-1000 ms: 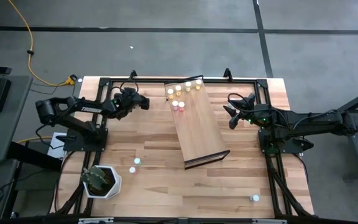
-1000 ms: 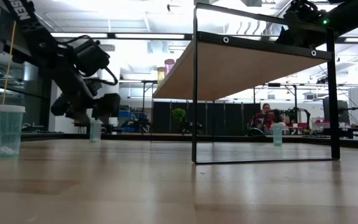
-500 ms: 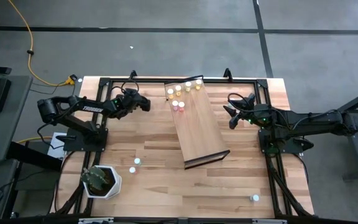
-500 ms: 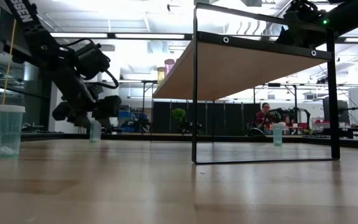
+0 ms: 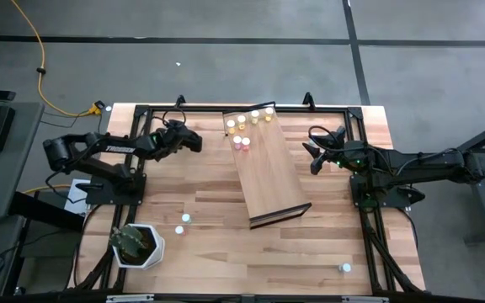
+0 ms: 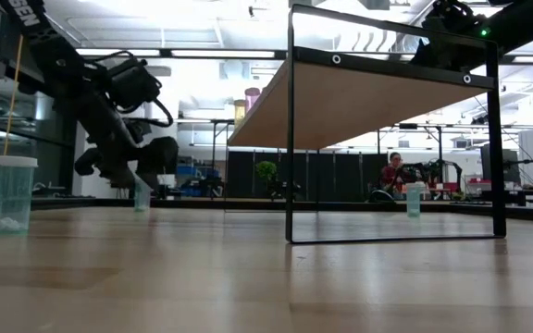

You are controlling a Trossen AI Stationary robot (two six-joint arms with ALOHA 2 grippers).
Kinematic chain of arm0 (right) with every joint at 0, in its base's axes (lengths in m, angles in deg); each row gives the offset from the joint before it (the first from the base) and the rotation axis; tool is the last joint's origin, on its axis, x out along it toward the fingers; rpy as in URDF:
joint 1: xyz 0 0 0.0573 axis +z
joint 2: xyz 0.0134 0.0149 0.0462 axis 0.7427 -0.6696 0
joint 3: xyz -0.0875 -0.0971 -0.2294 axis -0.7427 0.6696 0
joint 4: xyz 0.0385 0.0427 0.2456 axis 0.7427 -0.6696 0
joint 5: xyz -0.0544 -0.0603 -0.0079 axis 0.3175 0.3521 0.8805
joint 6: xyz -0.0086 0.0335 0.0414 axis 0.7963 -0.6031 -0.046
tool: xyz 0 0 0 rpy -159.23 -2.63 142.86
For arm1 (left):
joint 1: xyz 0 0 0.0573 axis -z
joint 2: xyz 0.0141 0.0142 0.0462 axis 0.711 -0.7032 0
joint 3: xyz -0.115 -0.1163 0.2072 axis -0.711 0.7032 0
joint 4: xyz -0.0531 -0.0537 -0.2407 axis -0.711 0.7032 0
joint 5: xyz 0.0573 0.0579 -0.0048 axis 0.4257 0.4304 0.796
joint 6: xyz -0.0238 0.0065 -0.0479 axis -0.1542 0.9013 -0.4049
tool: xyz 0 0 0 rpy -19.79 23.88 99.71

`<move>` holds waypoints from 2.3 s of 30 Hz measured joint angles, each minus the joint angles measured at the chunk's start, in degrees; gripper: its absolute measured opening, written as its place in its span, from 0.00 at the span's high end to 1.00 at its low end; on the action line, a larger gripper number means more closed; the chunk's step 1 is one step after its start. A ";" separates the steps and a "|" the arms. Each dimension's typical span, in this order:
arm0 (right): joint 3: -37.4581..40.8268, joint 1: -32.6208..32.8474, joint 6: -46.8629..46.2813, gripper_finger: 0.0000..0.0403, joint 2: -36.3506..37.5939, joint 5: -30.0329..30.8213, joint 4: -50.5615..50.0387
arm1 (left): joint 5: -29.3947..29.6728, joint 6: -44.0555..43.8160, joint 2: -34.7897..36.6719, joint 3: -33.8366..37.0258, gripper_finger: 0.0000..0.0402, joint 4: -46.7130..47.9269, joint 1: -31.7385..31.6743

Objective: Pick and place medicine bottles onto shelf by color
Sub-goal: Put the blue pill bottle on the shelf

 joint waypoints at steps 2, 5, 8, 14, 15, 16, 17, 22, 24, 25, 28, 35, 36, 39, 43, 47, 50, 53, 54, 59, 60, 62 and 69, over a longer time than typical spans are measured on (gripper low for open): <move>0.00 0.02 0.00 0.59 -0.02 0.00 -0.02 | -0.01 -0.02 1.55 0.00 0.58 1.34 0.00; 0.00 0.02 0.00 0.59 -0.02 0.00 -0.02 | -0.08 -0.09 3.41 0.00 0.59 3.68 0.09; 0.00 0.01 0.00 0.59 -0.02 0.00 -0.02 | -0.39 -0.17 4.79 0.00 0.60 5.81 0.07; 0.00 0.00 0.00 0.59 -0.02 0.00 -0.02 | -1.73 -0.46 5.86 -0.02 0.61 6.85 0.07; 0.00 0.01 0.00 0.59 -0.01 0.00 -0.02 | -1.70 -0.46 5.86 -0.02 0.61 6.83 0.07; 0.00 0.01 0.00 0.59 -0.02 0.00 -0.02 | -1.70 -0.43 5.86 0.00 0.61 6.83 0.07; 0.00 0.01 0.00 0.59 -0.01 0.00 -0.02 | -1.68 -0.26 5.86 -0.02 0.61 6.85 0.07; 0.00 0.01 0.00 0.59 -0.02 0.00 -0.02 | -1.66 -0.21 5.86 -0.01 0.64 6.83 0.07; 0.00 0.01 0.00 0.59 -0.01 0.00 -0.02 | -1.66 -0.17 5.86 -0.02 0.67 6.81 0.07; 0.00 0.01 0.00 0.59 -0.02 0.00 -0.02 | -1.64 -0.09 5.86 -0.02 0.68 6.81 0.07; 0.00 0.02 0.00 0.59 -0.02 0.00 -0.02 | -1.64 -0.02 5.86 -0.02 0.73 6.81 0.07; 0.00 0.01 -0.08 0.59 -0.01 0.00 -0.02 | -3.76 1.06 6.32 -0.20 0.76 5.56 0.07; 0.00 0.02 -0.09 0.59 -0.02 0.00 -0.02 | -4.91 1.11 6.77 -0.72 0.76 6.06 0.07; 0.00 0.01 -0.04 0.59 -0.02 0.00 -0.02 | -8.70 2.73 8.77 -2.74 0.76 6.53 0.91; 0.00 0.01 -0.04 0.59 0.00 0.00 -0.02 | -10.07 4.40 13.00 -4.71 0.76 6.79 4.81; 0.00 0.00 -0.04 0.59 -0.02 0.00 -0.02 | -7.23 5.57 18.57 -6.79 0.76 6.80 9.73; 0.00 0.02 -0.04 0.59 -0.02 0.00 -0.04 | -2.85 7.83 22.57 -8.79 0.76 6.79 14.16; 0.00 0.02 -0.45 0.59 -0.02 0.00 -0.03 | 0.55 10.84 25.28 -11.58 0.76 6.47 19.00; 0.00 0.02 -0.57 0.59 -0.02 0.00 -0.02 | 0.49 11.79 25.54 -12.61 0.76 5.96 20.69; 0.00 0.02 -1.00 0.59 -0.01 0.00 -0.03 | -2.54 17.47 22.60 -17.59 0.76 1.62 30.93; 0.00 0.02 -1.09 0.59 -0.02 0.00 -0.02 | -2.47 18.69 21.15 -18.53 0.76 0.78 33.12; 0.00 0.02 -1.09 0.59 -0.02 0.00 -0.02 | -1.54 20.84 17.75 -20.85 0.76 -0.17 37.00; 0.00 0.02 -1.09 0.59 -0.02 0.00 -0.02 | -2.55 23.40 3.17 -29.97 0.76 2.03 43.38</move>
